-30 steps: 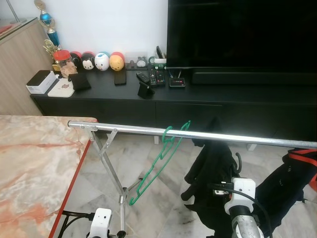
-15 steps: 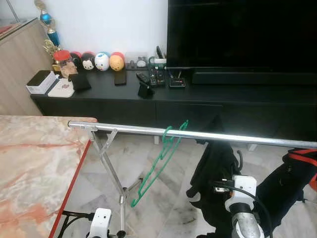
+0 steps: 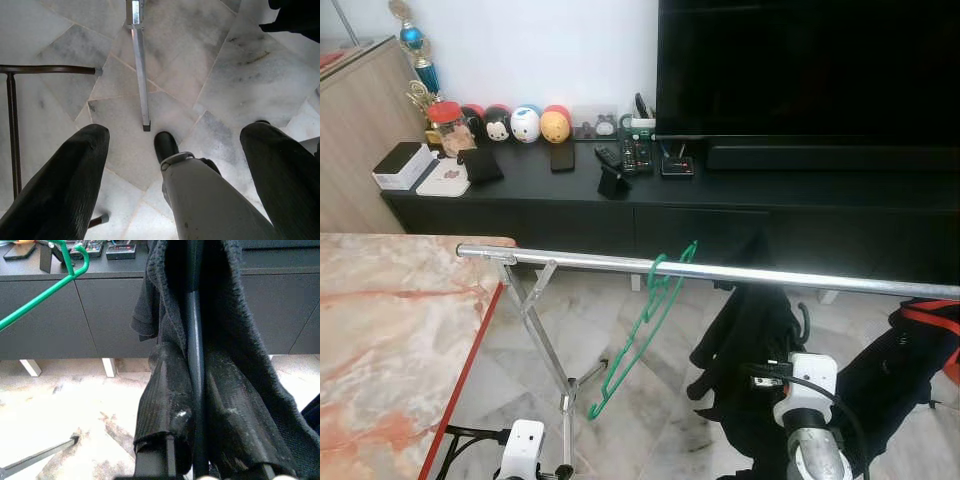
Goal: Hang hanger
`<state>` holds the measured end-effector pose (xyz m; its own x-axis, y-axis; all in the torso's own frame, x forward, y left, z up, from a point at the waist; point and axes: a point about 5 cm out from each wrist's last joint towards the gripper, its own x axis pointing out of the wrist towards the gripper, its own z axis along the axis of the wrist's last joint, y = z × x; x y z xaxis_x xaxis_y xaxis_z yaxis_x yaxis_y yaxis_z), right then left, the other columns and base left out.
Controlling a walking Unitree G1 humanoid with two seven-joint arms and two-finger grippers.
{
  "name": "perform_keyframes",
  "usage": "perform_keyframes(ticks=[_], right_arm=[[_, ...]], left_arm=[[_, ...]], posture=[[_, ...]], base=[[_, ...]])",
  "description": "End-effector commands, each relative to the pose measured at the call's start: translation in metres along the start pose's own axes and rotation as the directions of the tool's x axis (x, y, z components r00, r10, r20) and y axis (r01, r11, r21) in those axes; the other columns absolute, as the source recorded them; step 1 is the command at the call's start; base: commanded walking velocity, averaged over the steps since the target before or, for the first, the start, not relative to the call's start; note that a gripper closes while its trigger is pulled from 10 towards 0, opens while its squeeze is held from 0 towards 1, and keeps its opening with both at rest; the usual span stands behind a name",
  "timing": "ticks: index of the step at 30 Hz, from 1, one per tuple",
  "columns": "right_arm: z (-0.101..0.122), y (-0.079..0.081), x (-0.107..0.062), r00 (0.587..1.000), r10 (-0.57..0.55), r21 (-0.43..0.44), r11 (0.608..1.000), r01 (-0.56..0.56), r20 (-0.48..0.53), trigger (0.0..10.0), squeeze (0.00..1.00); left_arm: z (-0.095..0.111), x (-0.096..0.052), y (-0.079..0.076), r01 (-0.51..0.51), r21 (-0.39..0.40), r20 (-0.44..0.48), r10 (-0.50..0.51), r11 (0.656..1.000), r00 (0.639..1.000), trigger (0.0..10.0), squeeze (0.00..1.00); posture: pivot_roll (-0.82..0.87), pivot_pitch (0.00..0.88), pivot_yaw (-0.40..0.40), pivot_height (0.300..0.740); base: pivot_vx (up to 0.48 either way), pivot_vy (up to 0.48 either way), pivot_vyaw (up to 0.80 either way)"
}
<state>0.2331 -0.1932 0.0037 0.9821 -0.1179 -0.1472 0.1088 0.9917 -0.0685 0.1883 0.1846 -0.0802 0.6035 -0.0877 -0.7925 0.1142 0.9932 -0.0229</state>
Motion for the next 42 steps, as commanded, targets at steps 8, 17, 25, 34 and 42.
perform_keyframes(ticks=[8,17,25,34,42], right_arm=[[0.0074,0.0024,0.0046,0.999,-0.007,0.012,1.000,0.006,0.041,10.0,0.00],[0.0072,0.0021,0.0044,0.999,-0.009,0.012,1.000,0.009,0.041,10.0,0.00],[0.0073,0.0033,0.0045,0.999,-0.006,0.012,1.000,0.006,0.042,10.0,0.00],[0.0073,0.0043,0.0046,0.999,-0.005,0.014,1.000,0.004,0.042,10.0,0.00],[0.0069,0.0046,0.0051,0.999,-0.005,0.014,1.000,0.004,0.041,10.0,0.00]], left_arm=[[-0.0003,-0.0012,0.0062,-0.016,0.007,-0.004,0.016,1.000,1.000,10.0,0.00],[-0.0003,-0.0012,0.0061,-0.015,0.008,-0.004,0.015,1.000,1.000,10.0,0.00],[-0.0005,-0.0012,0.0059,-0.014,0.008,-0.004,0.014,1.000,1.000,10.0,0.00],[-0.0004,-0.0012,0.0059,-0.014,0.007,-0.003,0.014,1.000,1.000,10.0,0.00],[-0.0003,-0.0011,0.0058,-0.013,0.006,-0.002,0.013,1.000,1.000,10.0,0.00]], posture=[[-0.06,0.000,0.061,0.740],[-0.05,0.000,0.060,0.740],[-0.06,0.000,0.060,0.740],[-0.05,0.000,0.060,0.740],[-0.05,0.000,0.060,0.740]], base=[[-0.214,0.000,0.00],[-0.262,0.000,0.00],[-0.262,0.000,0.00],[-0.263,0.000,0.00],[-0.262,0.000,0.00]])
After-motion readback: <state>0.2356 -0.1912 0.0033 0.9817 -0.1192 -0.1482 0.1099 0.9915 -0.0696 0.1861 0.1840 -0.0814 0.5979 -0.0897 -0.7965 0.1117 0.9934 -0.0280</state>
